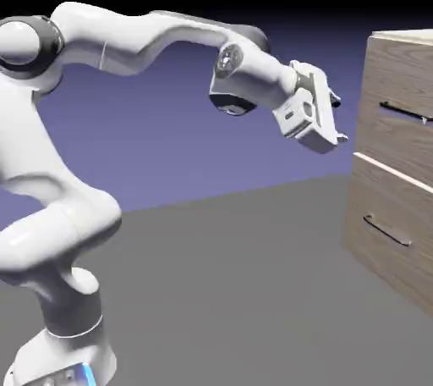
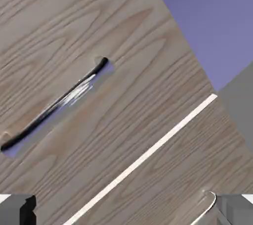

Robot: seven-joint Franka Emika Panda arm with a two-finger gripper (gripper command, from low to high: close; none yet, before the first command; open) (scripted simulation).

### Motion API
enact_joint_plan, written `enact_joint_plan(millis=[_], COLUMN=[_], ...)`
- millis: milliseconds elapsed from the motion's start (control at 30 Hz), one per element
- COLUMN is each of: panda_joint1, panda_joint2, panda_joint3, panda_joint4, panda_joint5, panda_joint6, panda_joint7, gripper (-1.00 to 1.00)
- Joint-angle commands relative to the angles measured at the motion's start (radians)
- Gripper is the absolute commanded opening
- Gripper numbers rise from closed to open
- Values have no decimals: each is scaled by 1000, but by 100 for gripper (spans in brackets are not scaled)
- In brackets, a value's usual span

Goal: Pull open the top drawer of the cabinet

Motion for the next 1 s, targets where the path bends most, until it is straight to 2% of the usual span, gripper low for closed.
enact_joint_plan(millis=[0, 967], panda_joint1=[-30, -855], panda_joint2=[1, 36], panda_joint3=[27, 782], panda_joint4=[15, 432], panda_joint5=[44, 1254], panda_joint6=[-5, -146], panda_joint7=[-12, -350], gripper=[0, 0])
